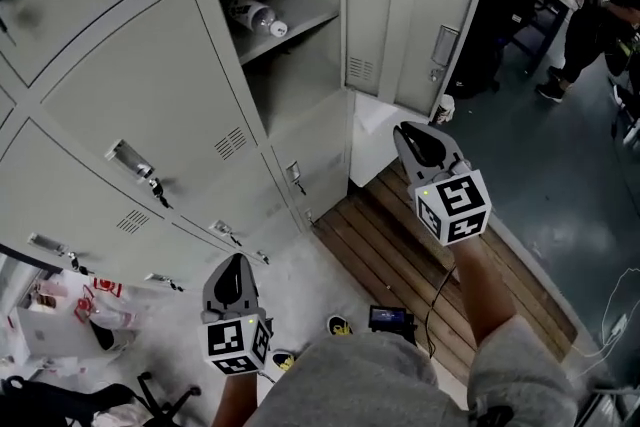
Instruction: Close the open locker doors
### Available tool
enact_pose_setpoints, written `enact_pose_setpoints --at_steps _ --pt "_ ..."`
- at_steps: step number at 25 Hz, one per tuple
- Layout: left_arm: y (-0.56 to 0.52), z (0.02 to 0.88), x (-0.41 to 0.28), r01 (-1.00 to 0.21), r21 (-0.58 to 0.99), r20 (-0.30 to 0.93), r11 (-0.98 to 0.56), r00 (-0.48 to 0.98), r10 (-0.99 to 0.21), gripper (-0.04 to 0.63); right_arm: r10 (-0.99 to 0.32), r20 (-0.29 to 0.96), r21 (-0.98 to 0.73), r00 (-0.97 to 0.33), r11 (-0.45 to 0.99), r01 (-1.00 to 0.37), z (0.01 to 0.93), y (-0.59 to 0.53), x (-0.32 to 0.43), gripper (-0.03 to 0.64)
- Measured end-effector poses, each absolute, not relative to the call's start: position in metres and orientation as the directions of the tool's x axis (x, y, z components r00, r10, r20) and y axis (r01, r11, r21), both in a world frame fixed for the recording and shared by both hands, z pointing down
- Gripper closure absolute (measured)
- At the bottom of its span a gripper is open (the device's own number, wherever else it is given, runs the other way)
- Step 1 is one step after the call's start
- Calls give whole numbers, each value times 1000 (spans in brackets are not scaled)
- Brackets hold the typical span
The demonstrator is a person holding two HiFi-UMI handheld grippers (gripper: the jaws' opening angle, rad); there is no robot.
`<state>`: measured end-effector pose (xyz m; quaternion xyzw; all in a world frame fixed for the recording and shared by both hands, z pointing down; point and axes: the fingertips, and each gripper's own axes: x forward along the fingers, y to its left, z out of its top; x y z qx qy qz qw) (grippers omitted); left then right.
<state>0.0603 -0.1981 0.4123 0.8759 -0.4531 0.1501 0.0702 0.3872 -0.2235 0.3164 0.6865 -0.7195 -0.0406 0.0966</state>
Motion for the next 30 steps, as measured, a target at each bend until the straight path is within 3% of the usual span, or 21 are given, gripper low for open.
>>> enact_pose_setpoints --at_steps 10,12,19,25,30 --pt "-213 410 128 -781 -42 343 -624 575 -743 583 -993 26 140 113 -109 -984 304 -243 535 560" --pt "-216 408 143 -774 -41 339 -632 584 -737 583 -993 28 132 118 -114 -985 305 -252 550 518" --pt "-217 394 180 -747 -55 317 -663 616 -721 583 -992 23 83 122 -119 -989 303 -276 584 476" --pt "-213 397 169 -759 -62 321 -648 599 -734 583 -997 31 55 68 -66 -996 306 -280 579 476" --pt "-209 397 156 -776 -59 318 -628 582 -748 583 -994 50 82 96 -91 -992 314 -277 577 476"
